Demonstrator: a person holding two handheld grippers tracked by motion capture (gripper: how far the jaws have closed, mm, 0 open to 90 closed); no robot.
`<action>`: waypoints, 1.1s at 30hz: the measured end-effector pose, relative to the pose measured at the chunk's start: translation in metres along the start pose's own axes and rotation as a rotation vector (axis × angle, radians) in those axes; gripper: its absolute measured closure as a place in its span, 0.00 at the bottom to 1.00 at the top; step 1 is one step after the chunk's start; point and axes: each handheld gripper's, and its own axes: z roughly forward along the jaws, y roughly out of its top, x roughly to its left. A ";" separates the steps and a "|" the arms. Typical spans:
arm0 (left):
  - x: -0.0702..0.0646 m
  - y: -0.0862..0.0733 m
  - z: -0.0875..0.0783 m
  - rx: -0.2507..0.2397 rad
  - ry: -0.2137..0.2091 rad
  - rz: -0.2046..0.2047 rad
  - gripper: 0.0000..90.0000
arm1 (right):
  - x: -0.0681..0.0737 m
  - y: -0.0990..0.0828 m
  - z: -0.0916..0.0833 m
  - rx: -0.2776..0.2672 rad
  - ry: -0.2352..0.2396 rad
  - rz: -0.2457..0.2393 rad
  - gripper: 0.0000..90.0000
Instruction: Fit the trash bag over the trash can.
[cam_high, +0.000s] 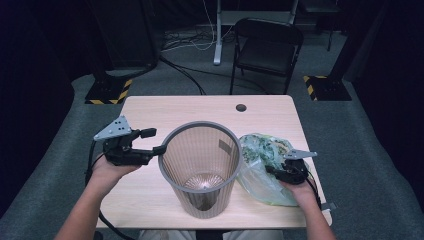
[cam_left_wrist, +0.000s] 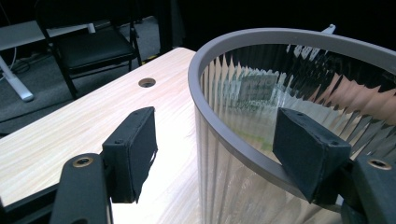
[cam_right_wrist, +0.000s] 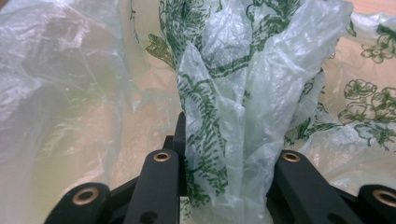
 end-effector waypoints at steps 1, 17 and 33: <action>0.000 0.000 0.000 -0.002 -0.001 0.001 0.33 | 0.000 0.000 -0.001 -0.001 -0.002 0.000 0.80; 0.000 0.001 0.001 -0.021 -0.011 0.000 0.33 | 0.004 0.008 -0.024 -0.073 -0.006 -0.012 0.78; 0.001 0.000 -0.002 -0.047 -0.021 0.002 0.33 | 0.016 0.035 -0.060 -0.205 0.057 -0.035 0.79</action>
